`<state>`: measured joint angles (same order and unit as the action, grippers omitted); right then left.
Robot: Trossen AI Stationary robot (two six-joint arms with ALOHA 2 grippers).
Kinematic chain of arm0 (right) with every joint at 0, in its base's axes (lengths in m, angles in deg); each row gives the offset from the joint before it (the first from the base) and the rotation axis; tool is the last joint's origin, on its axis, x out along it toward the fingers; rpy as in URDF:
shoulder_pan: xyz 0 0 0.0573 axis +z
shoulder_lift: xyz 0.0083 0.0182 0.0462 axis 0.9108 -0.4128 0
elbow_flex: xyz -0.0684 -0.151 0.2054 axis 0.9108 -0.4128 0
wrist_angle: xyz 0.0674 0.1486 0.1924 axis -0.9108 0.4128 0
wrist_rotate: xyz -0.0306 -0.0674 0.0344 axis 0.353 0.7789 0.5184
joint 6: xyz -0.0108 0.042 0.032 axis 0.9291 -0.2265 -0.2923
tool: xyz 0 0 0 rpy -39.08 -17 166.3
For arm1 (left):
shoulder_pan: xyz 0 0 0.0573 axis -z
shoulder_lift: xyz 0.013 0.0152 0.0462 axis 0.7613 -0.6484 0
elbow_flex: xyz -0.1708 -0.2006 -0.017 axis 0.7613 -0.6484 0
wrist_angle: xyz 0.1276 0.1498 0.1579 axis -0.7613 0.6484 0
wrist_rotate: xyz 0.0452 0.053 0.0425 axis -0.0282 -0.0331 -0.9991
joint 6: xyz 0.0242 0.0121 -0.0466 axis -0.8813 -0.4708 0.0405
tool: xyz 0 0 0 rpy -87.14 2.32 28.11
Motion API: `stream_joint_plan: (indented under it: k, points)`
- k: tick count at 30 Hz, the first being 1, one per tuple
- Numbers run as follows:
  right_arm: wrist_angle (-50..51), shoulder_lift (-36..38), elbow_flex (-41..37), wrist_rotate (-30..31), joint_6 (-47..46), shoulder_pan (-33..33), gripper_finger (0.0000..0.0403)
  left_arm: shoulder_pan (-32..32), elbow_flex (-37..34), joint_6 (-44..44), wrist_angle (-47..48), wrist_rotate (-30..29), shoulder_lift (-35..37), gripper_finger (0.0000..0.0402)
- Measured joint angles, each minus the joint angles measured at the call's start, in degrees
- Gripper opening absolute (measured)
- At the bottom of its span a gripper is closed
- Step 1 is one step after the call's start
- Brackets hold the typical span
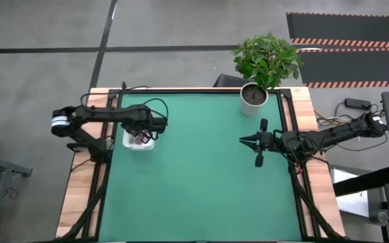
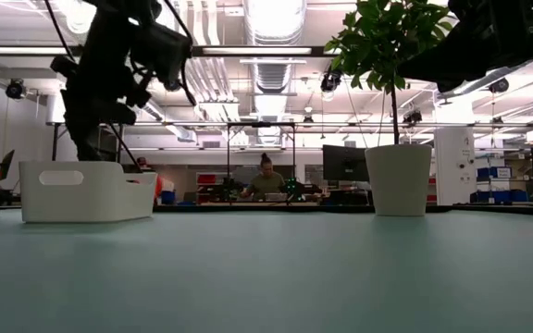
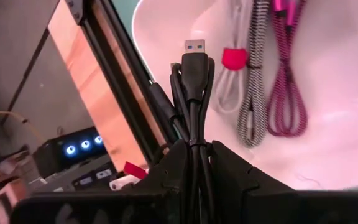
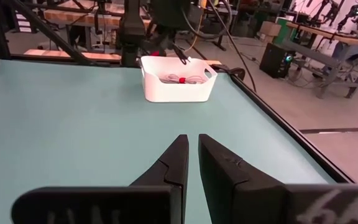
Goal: Pick and place USB-C Cables
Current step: Put the black charger cable into the white bin
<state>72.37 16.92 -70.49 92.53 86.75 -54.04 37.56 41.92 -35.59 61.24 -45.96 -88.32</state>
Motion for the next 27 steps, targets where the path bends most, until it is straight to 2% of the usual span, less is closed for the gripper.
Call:
stream_joint_plan:
  k: [4,11,27]
  points:
    - [0.3,0.0,0.0,0.0,0.0,0.0,0.0027,-1.2,-0.1,0.0,-1.4,-3.0,-2.4,0.0031]
    - [0.6,0.0,0.0,0.0,0.2,0.0,0.0027,-1.4,-0.4,0.0,-2.6,-3.9,-7.5,0.0073]
    - [0.6,0.0,0.0,0.0,0.2,0.0,0.0027,-1.4,-1.0,0.0,-4.8,-7.2,-10.7,0.0081]
